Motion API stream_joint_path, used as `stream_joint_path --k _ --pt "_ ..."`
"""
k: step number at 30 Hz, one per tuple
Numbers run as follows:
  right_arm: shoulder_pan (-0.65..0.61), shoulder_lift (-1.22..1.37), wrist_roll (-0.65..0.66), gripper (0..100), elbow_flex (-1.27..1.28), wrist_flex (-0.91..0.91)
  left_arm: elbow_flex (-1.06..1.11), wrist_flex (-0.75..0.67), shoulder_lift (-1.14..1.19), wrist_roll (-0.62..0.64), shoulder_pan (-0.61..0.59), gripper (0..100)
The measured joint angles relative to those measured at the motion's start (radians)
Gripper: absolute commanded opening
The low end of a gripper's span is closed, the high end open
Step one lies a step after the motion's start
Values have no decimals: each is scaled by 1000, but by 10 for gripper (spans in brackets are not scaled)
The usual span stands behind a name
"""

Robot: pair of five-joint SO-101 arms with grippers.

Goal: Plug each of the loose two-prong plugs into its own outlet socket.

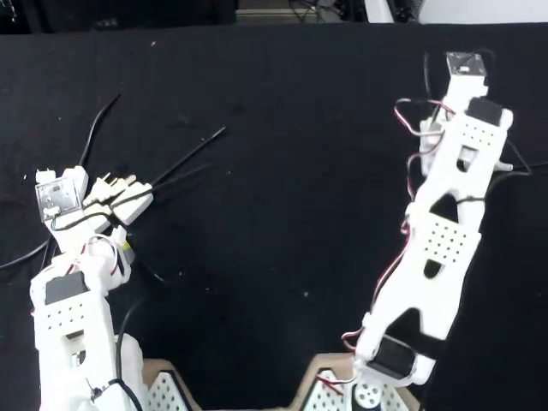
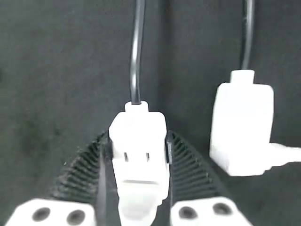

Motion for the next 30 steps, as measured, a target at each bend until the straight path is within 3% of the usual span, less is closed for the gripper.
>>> stream_joint_path --k 4,15,24,30 --pt "3 87 2 191 -155 44 0 -14 0 0 0 220" --pt "3 115 2 188 -347 58 12 -84 0 0 0 220" --pt "-26 -98 -25 188 -350 60 12 -84 0 0 0 220" --pt "-87 -238 -97 188 -350 196 12 -84 0 0 0 220"
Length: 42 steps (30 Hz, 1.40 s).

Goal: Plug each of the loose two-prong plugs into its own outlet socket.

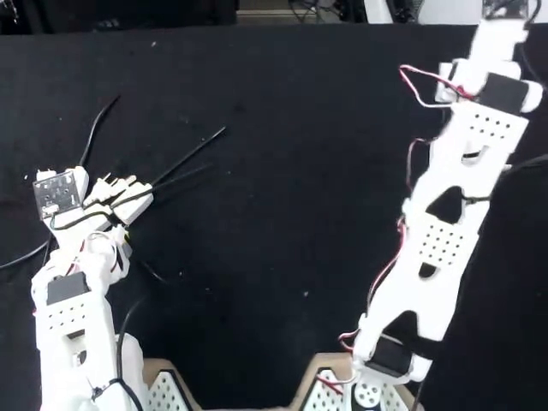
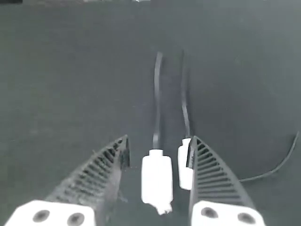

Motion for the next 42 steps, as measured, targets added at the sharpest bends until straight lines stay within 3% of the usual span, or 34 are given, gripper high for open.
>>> stream_joint_path --k 4,12,23,34,42 --pt "-106 -80 -46 188 0 97 0 0 0 0 0 220" --pt "-350 -149 -249 188 123 103 0 0 0 38 0 220" --pt "-571 -614 -293 188 910 92 0 0 0 41 0 220" --pt "-845 -1135 -270 188 2005 -497 0 0 0 41 0 220" --pt "-914 -1171 -270 188 2418 -937 0 0 0 41 2 223"
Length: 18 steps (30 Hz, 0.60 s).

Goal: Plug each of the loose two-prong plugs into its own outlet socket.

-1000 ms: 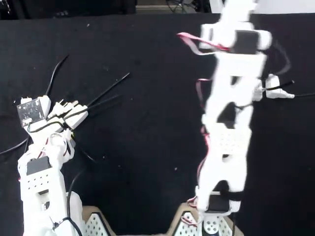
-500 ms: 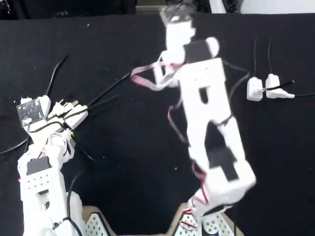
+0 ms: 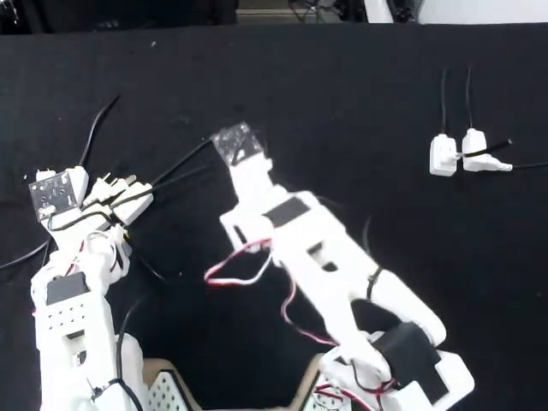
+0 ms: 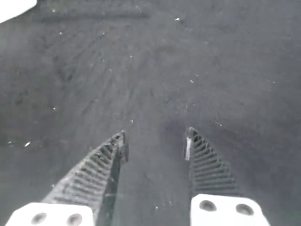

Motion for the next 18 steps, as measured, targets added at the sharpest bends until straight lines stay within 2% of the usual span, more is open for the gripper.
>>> stream_joint_path --k 6,12,18 --pt "2 -2 0 188 110 -140 -141 175 0 -11 0 224" --pt "-3 -2 0 188 120 -153 -364 304 44 -190 -2 222" --pt "-3 -2 0 188 120 -157 -598 393 313 -316 -5 220"
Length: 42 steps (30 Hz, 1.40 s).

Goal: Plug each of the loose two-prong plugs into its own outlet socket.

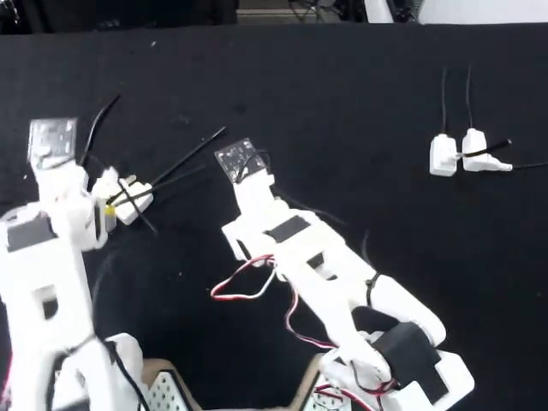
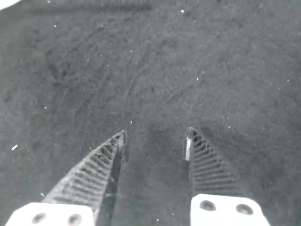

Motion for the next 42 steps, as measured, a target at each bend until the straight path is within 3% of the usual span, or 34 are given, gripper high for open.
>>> stream_joint_path --k 11,15,27,33,38,42 --pt "0 0 0 188 0 0 -431 150 615 -336 0 224" --pt "0 0 0 188 0 0 -580 232 736 -391 -28 224" --pt "2 0 0 188 0 -3 -968 250 1025 -578 -176 224" --pt "2 0 0 188 0 -18 -1094 250 1218 -577 -198 224" --pt "2 0 0 188 3 -18 -1215 261 1324 -393 -207 215" --pt "2 0 0 188 15 -18 -1321 358 1359 -184 -207 29"
